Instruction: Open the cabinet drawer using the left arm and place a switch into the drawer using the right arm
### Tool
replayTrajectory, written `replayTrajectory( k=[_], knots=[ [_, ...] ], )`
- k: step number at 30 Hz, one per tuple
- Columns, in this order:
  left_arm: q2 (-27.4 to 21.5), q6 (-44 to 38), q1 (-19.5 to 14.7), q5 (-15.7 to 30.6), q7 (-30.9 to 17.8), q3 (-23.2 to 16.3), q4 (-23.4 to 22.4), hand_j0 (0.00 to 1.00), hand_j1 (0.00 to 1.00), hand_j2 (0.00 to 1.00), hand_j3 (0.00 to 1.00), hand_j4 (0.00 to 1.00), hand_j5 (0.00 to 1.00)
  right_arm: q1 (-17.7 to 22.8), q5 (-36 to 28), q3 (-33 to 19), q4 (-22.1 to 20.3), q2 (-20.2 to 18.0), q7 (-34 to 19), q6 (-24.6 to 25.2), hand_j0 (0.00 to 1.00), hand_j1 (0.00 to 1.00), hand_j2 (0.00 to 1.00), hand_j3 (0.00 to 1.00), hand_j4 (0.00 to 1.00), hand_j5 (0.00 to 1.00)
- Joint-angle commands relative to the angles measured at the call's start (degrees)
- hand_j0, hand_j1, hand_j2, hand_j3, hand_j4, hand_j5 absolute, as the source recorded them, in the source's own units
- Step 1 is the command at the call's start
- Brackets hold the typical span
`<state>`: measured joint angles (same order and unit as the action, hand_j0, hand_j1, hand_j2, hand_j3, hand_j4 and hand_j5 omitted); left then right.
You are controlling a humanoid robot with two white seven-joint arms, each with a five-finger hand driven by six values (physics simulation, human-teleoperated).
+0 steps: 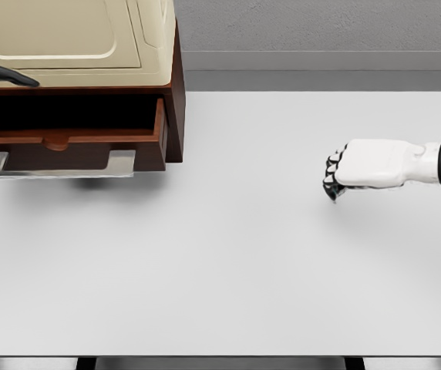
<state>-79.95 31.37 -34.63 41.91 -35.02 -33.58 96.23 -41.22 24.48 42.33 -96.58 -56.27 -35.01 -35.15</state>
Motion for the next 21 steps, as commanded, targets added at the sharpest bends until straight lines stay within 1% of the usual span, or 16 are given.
replayTrajectory(
  k=[1,6,9,14,21],
  knots=[
    [-0.12,-0.17,0.00,0.45,0.02,0.10,-0.34,0.90,0.90,0.90,0.90,0.90,0.90,0.00,-0.66,0.03,0.69,0.55,0.01,0.15,0.44,0.44,0.44,0.44,0.44,0.44],
    [-0.12,-0.08,0.09,0.45,0.02,0.10,-0.96,0.90,0.90,0.90,0.90,0.90,0.90,-0.09,-0.66,0.03,1.13,0.82,0.01,0.15,0.42,0.42,0.42,0.42,0.42,0.42],
    [-0.12,-0.08,0.00,0.45,0.02,0.10,-1.05,0.90,0.90,0.90,0.90,0.90,0.90,-0.70,-0.66,0.03,1.57,1.17,0.01,0.15,0.42,0.42,0.42,0.42,0.42,0.42],
    [-0.03,0.01,0.09,0.45,0.02,0.01,-1.57,0.90,0.90,0.90,0.90,0.90,0.90,-2.37,-0.66,0.03,1.92,2.40,0.01,0.15,0.42,0.42,0.42,0.42,0.42,0.42],
    [-0.03,0.01,0.09,0.45,0.02,0.10,-1.58,0.90,0.90,0.90,0.90,0.90,0.90,-5.89,-0.75,0.38,1.92,4.77,0.01,0.15,0.42,0.42,0.42,0.42,0.42,0.42]
  ],
)
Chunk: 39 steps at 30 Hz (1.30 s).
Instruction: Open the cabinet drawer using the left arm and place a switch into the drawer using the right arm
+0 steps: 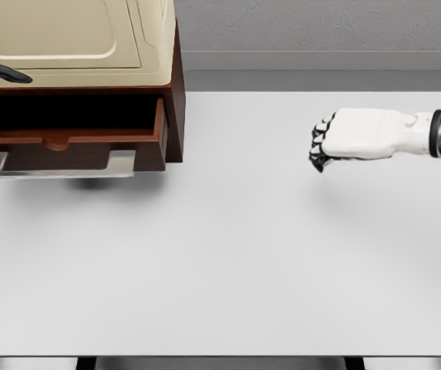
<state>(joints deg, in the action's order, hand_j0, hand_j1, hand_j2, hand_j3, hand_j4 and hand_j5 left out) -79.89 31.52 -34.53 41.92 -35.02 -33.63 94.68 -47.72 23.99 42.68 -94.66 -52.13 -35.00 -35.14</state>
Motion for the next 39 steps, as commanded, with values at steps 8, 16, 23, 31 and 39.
replayTrajectory(
  k=[8,16,23,31,39],
  knots=[
    [0.00,-0.14,-0.01,0.44,0.02,-0.03,-0.72,0.91,0.91,0.91,0.91,0.91,0.91,-6.68,-0.26,4.78,0.01,6.16,0.00,0.14,0.42,0.42,0.42,0.42,0.42,0.42],
    [0.17,-0.06,-0.01,0.35,0.02,-0.03,-0.64,0.91,0.91,0.91,0.91,0.91,0.91,-11.60,-0.26,7.15,0.88,11.00,0.00,0.14,0.42,0.42,0.42,0.42,0.42,0.42],
    [0.17,-0.06,-0.01,0.27,0.02,-0.03,-0.64,0.91,0.91,0.91,0.91,0.91,0.91,-15.21,-1.13,7.15,2.12,13.81,0.00,0.14,0.42,0.42,0.42,0.42,0.42,0.42],
    [0.26,-0.06,0.08,0.09,0.02,-0.12,-0.64,0.91,0.91,0.91,0.91,0.91,0.91,-20.13,-1.75,10.49,2.73,19.52,0.00,0.14,0.43,0.43,0.43,0.43,0.43,0.43],
    [0.44,-0.06,0.08,-0.17,0.02,-0.20,-0.64,0.91,0.91,0.91,0.91,0.91,0.91,-25.14,-2.01,10.93,8.79,27.34,0.00,0.14,0.44,0.44,0.44,0.44,0.44,0.44]
  ],
)
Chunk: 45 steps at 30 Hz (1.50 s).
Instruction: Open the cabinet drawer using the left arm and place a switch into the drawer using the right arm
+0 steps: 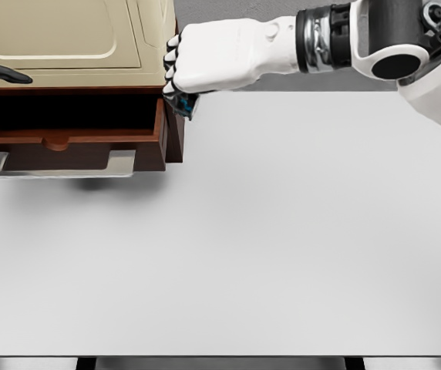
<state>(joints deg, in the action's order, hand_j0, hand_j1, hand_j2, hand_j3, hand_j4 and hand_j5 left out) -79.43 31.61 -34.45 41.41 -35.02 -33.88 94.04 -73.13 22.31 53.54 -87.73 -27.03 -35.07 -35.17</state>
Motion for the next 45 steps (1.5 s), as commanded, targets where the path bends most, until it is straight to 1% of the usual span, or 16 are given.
replayTrajectory(
  k=[1,3,6,8,13,15,24,27,29,38,39,42,45],
  knots=[
    [-0.03,-0.15,0.00,0.34,0.02,0.05,0.00,0.91,0.91,0.91,0.91,0.91,0.91,0.00,-0.42,0.07,2.21,2.86,0.07,0.17,0.44,0.44,0.44,0.44,0.44,0.44],
    [-0.03,-0.15,0.09,0.26,0.02,0.05,0.00,0.91,0.91,0.91,0.91,0.91,0.91,-0.70,-0.42,0.16,3.97,5.76,0.07,0.17,0.44,0.44,0.44,0.44,0.44,0.44],
    [-0.03,-0.15,0.09,0.25,0.02,0.05,0.00,0.91,0.91,0.91,0.91,0.91,0.91,-1.85,-0.42,2.18,5.29,7.96,0.07,0.17,0.44,0.44,0.44,0.44,0.44,0.44],
    [0.06,-0.06,0.09,0.17,0.02,0.05,0.00,0.91,0.91,0.91,0.91,0.91,0.91,-3.25,-0.42,2.36,7.31,9.72,0.07,0.17,0.44,0.44,0.44,0.44,0.44,0.44],
    [0.06,-0.06,0.09,0.08,0.02,-0.04,0.00,0.92,0.92,0.92,0.92,0.92,0.92,-4.39,-0.42,2.53,9.77,12.00,0.07,0.17,0.45,0.45,0.45,0.45,0.45,0.45],
    [0.06,0.03,0.09,0.08,0.02,-0.04,-0.09,0.92,0.92,0.92,0.92,0.92,0.92,-5.18,-0.42,3.58,10.91,13.23,0.07,0.17,0.45,0.45,0.45,0.45,0.45,0.45],
    [0.15,0.55,0.35,-0.01,0.02,-0.22,-0.09,0.93,0.93,0.93,0.93,0.93,0.93,-6.24,-0.42,3.76,11.09,14.29,0.07,0.17,0.46,0.46,0.46,0.46,0.46,0.46],
    [0.24,0.64,0.44,-0.01,0.02,-0.22,-0.79,0.93,0.93,0.93,0.93,0.93,0.93,-6.42,-0.34,3.67,14.16,14.46,0.07,0.17,0.45,0.45,0.45,0.45,0.45,0.45],
    [0.32,0.99,0.44,-0.01,0.02,-0.22,-0.97,0.94,0.94,0.94,0.94,0.94,0.94,-6.94,-0.25,3.67,16.80,15.78,0.07,0.17,0.45,0.45,0.45,0.45,0.45,0.45],
    [0.41,1.52,0.53,-0.01,0.02,-0.22,-1.41,0.94,0.94,0.94,0.94,0.94,0.94,-7.29,-0.25,4.55,17.33,17.28,0.07,0.17,0.45,0.45,0.45,0.45,0.45,0.45],
    [0.41,1.52,0.53,-0.01,0.02,-0.30,-1.49,0.94,0.94,0.94,0.94,0.94,0.94,-7.29,-0.25,4.55,18.03,17.37,0.07,0.17,0.45,0.45,0.45,0.45,0.45,0.45],
    [0.59,2.75,0.62,-0.01,0.02,-0.31,-4.30,0.95,0.95,0.95,0.95,0.95,0.95,-7.65,-0.25,4.55,19.17,18.24,0.07,0.17,0.45,0.45,0.45,0.45,0.45,0.45],
    [0.59,3.39,0.62,-0.01,0.02,-0.39,-7.12,0.95,0.95,0.95,0.95,0.95,0.95,-7.73,-0.07,4.55,21.02,18.33,0.07,0.17,0.45,0.45,0.45,0.45,0.45,0.45]
  ],
)
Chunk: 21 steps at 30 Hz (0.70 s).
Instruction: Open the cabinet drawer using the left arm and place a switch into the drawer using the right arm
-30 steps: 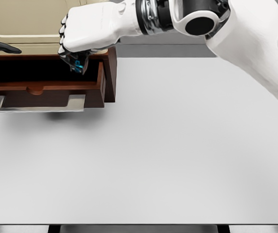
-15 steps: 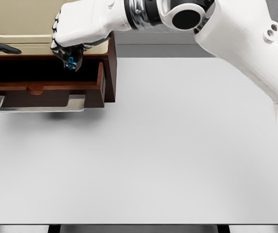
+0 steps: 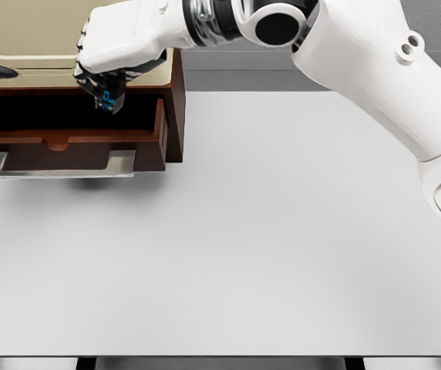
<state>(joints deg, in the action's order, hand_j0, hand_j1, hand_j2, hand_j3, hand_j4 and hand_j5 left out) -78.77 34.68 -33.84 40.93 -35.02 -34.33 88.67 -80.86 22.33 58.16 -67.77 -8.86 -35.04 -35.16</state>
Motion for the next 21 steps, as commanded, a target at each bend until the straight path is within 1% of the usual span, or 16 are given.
replayTrajectory(
  k=[1,5,7,12,17,21],
  knots=[
    [-0.06,0.32,0.00,0.46,0.02,0.06,-1.74,0.95,0.95,0.95,0.95,0.95,0.95,0.00,0.08,-0.15,1.24,0.16,0.04,0.16,0.45,0.45,0.45,0.45,0.45,0.45],
    [0.29,0.32,0.00,0.38,0.02,0.06,-1.83,0.95,0.95,0.95,0.95,0.95,0.95,-0.26,0.26,-0.15,2.47,0.87,0.04,0.16,0.45,0.45,0.45,0.45,0.45,0.45],
    [0.55,0.32,0.00,-0.41,0.02,0.06,-1.83,0.95,0.95,0.95,0.95,0.95,0.95,-0.35,0.26,-0.15,2.47,1.31,0.04,0.16,0.45,0.45,0.45,0.45,0.45,0.45],
    [0.73,0.32,0.00,-0.50,0.02,0.06,-1.83,0.95,0.95,0.95,0.95,0.95,0.95,-0.44,0.26,-0.15,2.73,1.74,0.04,0.16,0.45,0.45,0.45,0.45,0.45,0.45],
    [0.81,0.32,0.00,-0.68,0.02,0.06,-1.83,0.96,0.96,0.96,0.96,0.96,0.96,-0.79,0.35,-0.15,5.02,2.80,0.04,0.16,0.45,0.45,0.45,0.45,0.45,0.45],
    [0.81,0.32,0.35,-0.68,0.02,-0.38,-1.83,0.96,0.96,0.96,0.96,0.96,0.96,-0.97,0.35,-0.06,5.72,3.15,0.04,0.16,0.45,0.45,0.45,0.45,0.45,0.45]
  ],
)
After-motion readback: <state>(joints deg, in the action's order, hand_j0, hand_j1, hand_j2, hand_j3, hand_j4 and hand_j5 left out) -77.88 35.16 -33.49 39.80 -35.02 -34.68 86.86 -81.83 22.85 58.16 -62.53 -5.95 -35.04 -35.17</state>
